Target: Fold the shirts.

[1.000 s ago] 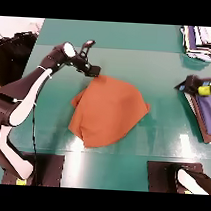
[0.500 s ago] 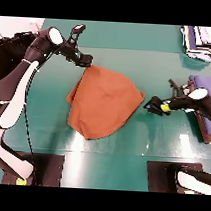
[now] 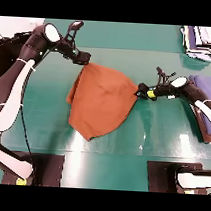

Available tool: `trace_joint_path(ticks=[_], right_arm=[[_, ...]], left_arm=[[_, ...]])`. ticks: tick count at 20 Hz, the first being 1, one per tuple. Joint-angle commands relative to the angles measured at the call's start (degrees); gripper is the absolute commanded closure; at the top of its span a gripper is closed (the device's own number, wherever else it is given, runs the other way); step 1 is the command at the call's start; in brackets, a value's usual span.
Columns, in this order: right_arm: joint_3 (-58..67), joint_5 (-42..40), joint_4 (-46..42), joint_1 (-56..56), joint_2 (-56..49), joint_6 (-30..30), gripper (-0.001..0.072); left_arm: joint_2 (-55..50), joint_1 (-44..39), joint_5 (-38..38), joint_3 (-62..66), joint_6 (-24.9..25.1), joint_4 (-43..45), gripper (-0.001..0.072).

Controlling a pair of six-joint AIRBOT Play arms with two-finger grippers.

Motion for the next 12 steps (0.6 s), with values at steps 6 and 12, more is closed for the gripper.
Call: trace_joint_path(ticks=[6,12], right_arm=[[21.03,5.79,-8.35,-5.53,17.84,-3.30,0.0699],[34.51,13.60,-16.57,-6.82,31.39,-1.90,0.0699]], left_arm=[[26.60,0.00,3.23,0.24,0.04,5.64,0.0686],[45.90,0.00,3.06,0.24,-0.46,5.44,0.0686]])
